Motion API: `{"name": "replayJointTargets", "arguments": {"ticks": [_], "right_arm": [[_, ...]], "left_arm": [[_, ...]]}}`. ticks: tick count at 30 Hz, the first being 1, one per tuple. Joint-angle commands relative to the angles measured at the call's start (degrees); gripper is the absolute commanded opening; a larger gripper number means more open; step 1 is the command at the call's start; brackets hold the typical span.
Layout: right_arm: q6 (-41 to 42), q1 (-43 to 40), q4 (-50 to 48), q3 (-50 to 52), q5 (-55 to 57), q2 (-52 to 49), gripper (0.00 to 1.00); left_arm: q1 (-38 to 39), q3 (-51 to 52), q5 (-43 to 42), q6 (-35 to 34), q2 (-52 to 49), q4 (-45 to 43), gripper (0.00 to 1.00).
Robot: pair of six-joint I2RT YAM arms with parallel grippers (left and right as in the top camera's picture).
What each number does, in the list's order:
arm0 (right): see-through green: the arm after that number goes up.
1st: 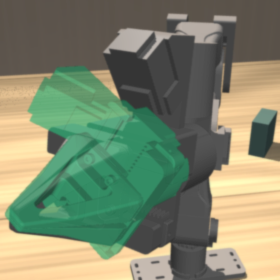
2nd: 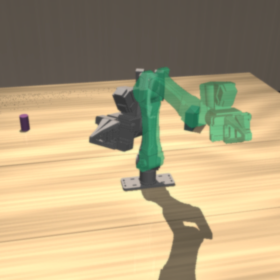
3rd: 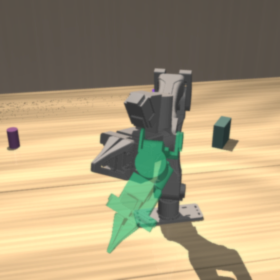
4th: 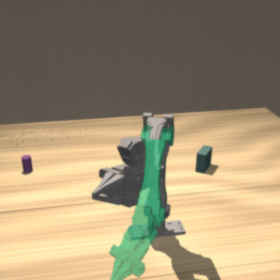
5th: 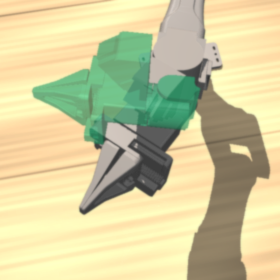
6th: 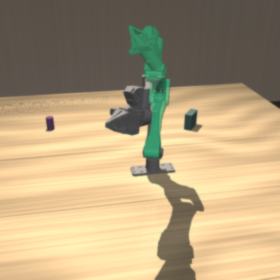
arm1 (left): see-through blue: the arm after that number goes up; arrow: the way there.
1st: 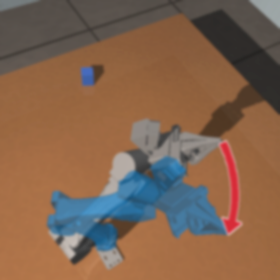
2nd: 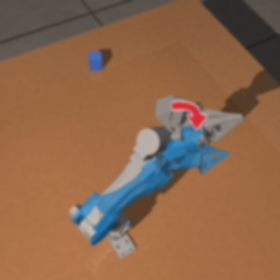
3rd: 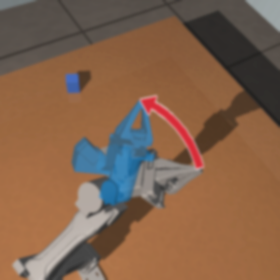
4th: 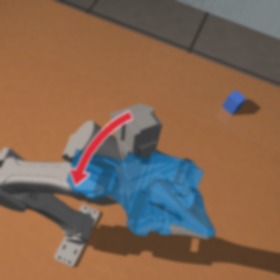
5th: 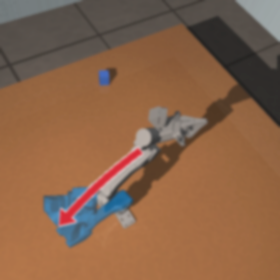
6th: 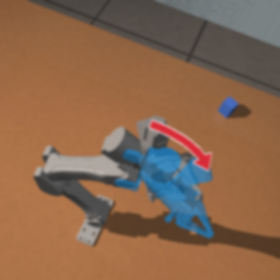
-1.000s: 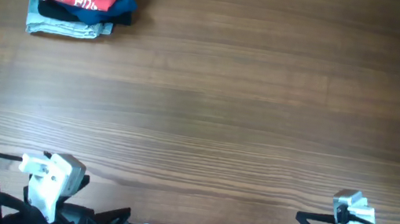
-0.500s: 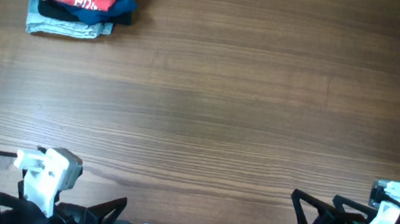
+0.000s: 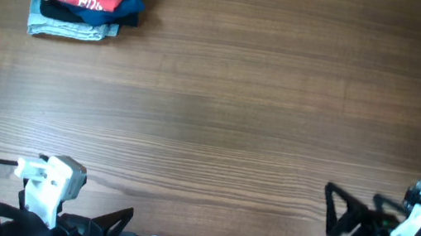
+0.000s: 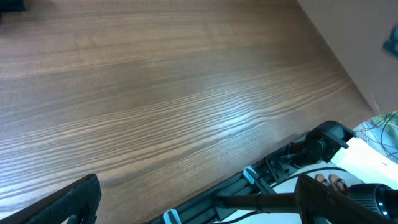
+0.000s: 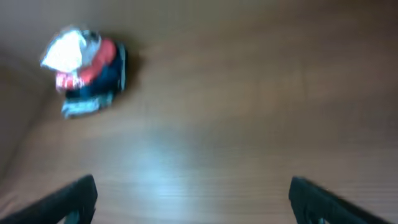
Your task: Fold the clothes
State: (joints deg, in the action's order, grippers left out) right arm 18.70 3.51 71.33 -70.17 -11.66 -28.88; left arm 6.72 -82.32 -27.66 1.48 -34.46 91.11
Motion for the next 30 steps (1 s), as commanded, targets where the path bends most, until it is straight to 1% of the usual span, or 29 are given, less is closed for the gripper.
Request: {"name": "replayJointTargets", "arguments": {"ticks": [1,3,7,8,9,10,13,15,17,20,23,28,30], "right_arm": [[-9.3,0.2,-10.7,9.0,2.2,5.6,1.0],[-11.3,0.2,-17.5,15.8,2.2,9.0,1.0],[-13.9,0.2,-37.2,34.6,1.9,17.2,0.99],[-14.1,0.2,-43.8,41.6,1.3,19.5,1.0],[-14.0,0.2,-46.8,44.5,1.2,20.3,1.0],[-13.7,0.2,-52.2,49.2,1.1,21.6,1.0],[-12.4,0.2,-63.9,57.3,1.1,23.5,1.0],[-12.3,0.2,-69.3,61.6,1.1,25.3,1.0],[-11.9,0.2,-72.3,64.3,1.9,26.8,1.0],[-6.6,0.2,-74.1,67.1,6.5,28.3,1.0],[-5.2,0.2,-78.0,69.9,8.5,28.7,1.0],[-8.6,0.2,-77.2,69.9,9.8,28.7,1.0],[-8.6,0.2,-73.0,69.9,9.7,28.7,1.0]], "left_arm": [[0.4,0.3,0.3,1.3,0.0,-0.2,1.0],[0.4,0.3,0.3,1.3,0.0,-0.2,1.0],[0.4,0.3,0.3,1.3,0.0,-0.2,1.0],[0.4,0.3,0.3,1.3,0.0,-0.2,1.0],[0.4,0.3,0.3,1.3,0.0,-0.2,1.0],[0.4,0.3,0.3,1.3,0.0,-0.2,1.0],[0.4,0.3,0.3,1.3,0.0,-0.2,1.0],[0.4,0.3,0.3,1.3,0.0,-0.2,1.0],[0.4,0.3,0.3,1.3,0.0,-0.2,1.0],[0.4,0.3,0.3,1.3,0.0,-0.2,1.0],[0.4,0.3,0.3,1.3,0.0,-0.2,1.0],[0.4,0.3,0.3,1.3,0.0,-0.2,1.0],[0.4,0.3,0.3,1.3,0.0,-0.2,1.0]]}}
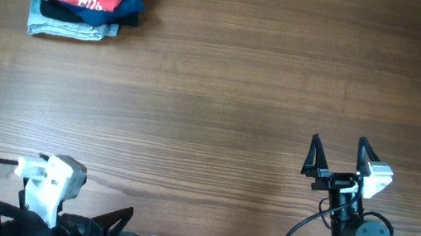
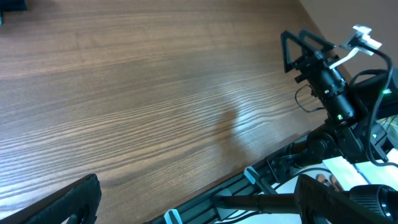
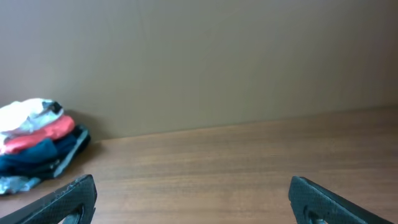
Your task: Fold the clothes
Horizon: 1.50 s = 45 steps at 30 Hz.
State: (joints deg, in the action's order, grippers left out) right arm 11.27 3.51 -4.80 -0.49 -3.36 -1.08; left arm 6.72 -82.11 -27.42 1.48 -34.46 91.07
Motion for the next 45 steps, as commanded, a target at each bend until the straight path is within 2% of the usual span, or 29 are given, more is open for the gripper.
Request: {"name": "replayJointTargets", "arguments": {"ticks": [1,24,27,31,33,35,38,39,42,45], "right_arm": [[-1.3,0.2,4.8,0.2,1.1,0.9,1.0],[-1.4,0.2,4.7,0.2,0.8,0.9,1.0],[-1.4,0.2,4.7,0.2,0.8,0.9,1.0],[-1.4,0.2,4.7,0.2,0.8,0.9,1.0],[-1.4,0.2,4.7,0.2,0.8,0.9,1.0],[-1.4,0.2,4.7,0.2,0.8,0.9,1.0],[-1.4,0.2,4.7,0.2,0.8,0.9,1.0],[-1.4,0.2,4.7,0.2,0.8,0.9,1.0],[-1.4,0.2,4.7,0.2,0.8,0.9,1.0],[-1.4,0.2,4.7,0.2,0.8,0.9,1.0]], "left_arm": [[0.4,0.1,0.1,1.3,0.0,-0.2,1.0],[0.4,0.1,-0.2,1.0,0.0,-0.3,1.0],[0.4,0.3,-3.5,-7.2,0.5,-5.7,1.0],[-0.4,9.7,-1.2,-8.2,7.2,-21.7,1.0],[-0.5,24.4,0.4,-7.9,15.1,-37.7,1.0],[-0.5,35.3,0.3,-7.9,19.8,-50.1,1.0],[-0.5,51.6,1.6,-7.9,24.5,-69.4,1.0],[-0.5,58.8,3.7,-7.9,25.1,-79.8,1.0],[-0.5,70.4,11.7,-7.9,25.2,-92.6,1.0],[-0.5,73.9,13.6,-7.9,26.1,-93.7,1.0]]}}
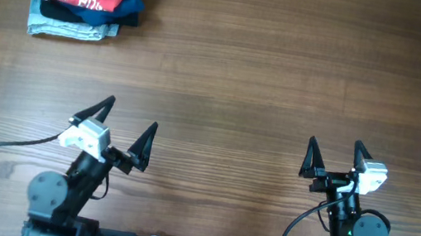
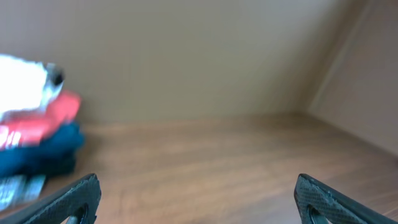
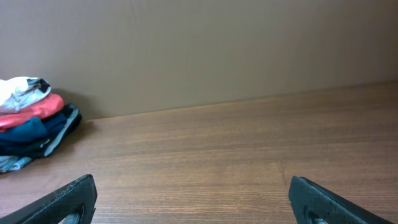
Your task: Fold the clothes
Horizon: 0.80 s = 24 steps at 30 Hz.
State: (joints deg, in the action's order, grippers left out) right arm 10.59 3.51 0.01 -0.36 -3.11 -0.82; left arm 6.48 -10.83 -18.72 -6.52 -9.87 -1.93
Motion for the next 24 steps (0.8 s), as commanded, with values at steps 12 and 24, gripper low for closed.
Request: {"name": "replayJointTargets", "arguments": {"ticks": [12,24], "right_arm": [[-0.7,0.2,-0.2,0.1,0.5,0.6,1.0],[-0.7,0.2,-0.2,0.1,0.5,0.6,1.0]], "left_arm": [[-1.6,8.9,13.3,0.6,9.7,0.0,1.0],[-1.8,10.5,5.3,14.0,9.7,5.2,1.0]]}}
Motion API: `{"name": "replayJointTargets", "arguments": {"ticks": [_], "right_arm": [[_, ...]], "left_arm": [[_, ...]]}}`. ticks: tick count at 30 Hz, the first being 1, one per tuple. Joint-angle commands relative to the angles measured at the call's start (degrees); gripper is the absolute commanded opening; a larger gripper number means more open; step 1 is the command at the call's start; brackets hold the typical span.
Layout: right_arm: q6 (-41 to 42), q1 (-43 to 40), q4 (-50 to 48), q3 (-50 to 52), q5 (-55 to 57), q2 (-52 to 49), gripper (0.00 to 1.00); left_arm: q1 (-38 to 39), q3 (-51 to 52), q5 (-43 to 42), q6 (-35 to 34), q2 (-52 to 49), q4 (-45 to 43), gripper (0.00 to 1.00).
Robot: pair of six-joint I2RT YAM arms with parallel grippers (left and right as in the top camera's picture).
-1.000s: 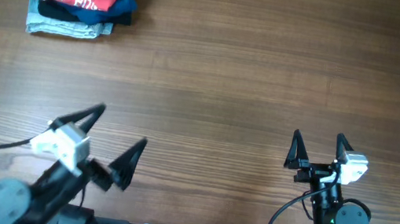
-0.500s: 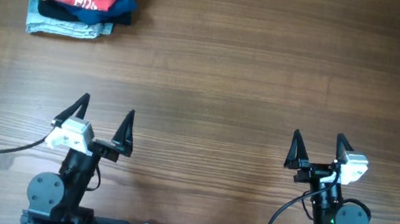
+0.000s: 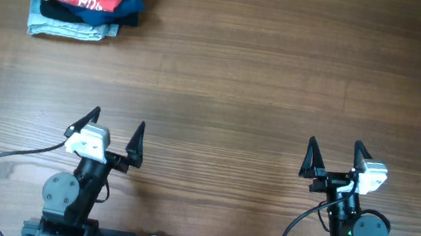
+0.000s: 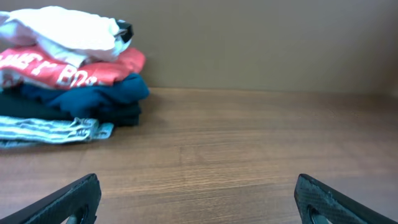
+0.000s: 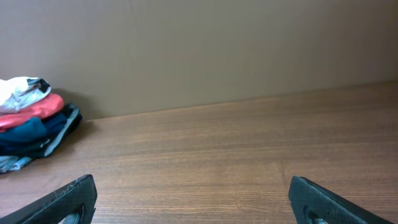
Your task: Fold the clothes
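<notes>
A stack of folded clothes lies at the table's far left corner: white on top, then red with white lettering, dark blue, and pale denim at the bottom. The same stack of clothes point(image 4: 65, 71) fills the left wrist view's upper left, and the stack point(image 5: 34, 124) is small at the left of the right wrist view. My left gripper point(image 3: 113, 134) stands open near the front edge, left of centre, far from the stack. My right gripper point(image 3: 332, 160) stands open at the front right. Both hold nothing.
The wooden table point(image 3: 266, 84) runs wide between the grippers and the stack. A plain brown wall point(image 5: 205, 50) closes the far side. A black rail with clips and a cable point(image 3: 2, 166) lie along the front edge.
My left gripper has turned a little and now faces the stack squarely, its tips closer together in the overhead view. The right gripper and the clothes have not moved.
Both arms lay folded low at the front edge, with the stack at the far left corner. Then the right gripper stood upright and open at the front right. Later the left gripper stood up open at the front left, and now it faces the stack.
</notes>
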State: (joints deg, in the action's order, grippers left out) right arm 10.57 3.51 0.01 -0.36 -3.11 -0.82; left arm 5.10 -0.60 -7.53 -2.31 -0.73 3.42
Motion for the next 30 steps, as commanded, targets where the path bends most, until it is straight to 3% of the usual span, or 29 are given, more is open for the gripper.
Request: {"name": "replayJointTargets", "arguments": {"ticks": [1,30], "right_arm": [[-0.7,0.2,-0.2,0.1,0.5,0.6,1.0],[-0.7,0.2,-0.2,0.1,0.5,0.6,1.0]], "left_arm": [[-0.4,0.3,-5.6,11.0,0.6,-0.1,1.0],[-0.4,0.3,-4.9,10.9,0.6,-0.2,1.0]]}}
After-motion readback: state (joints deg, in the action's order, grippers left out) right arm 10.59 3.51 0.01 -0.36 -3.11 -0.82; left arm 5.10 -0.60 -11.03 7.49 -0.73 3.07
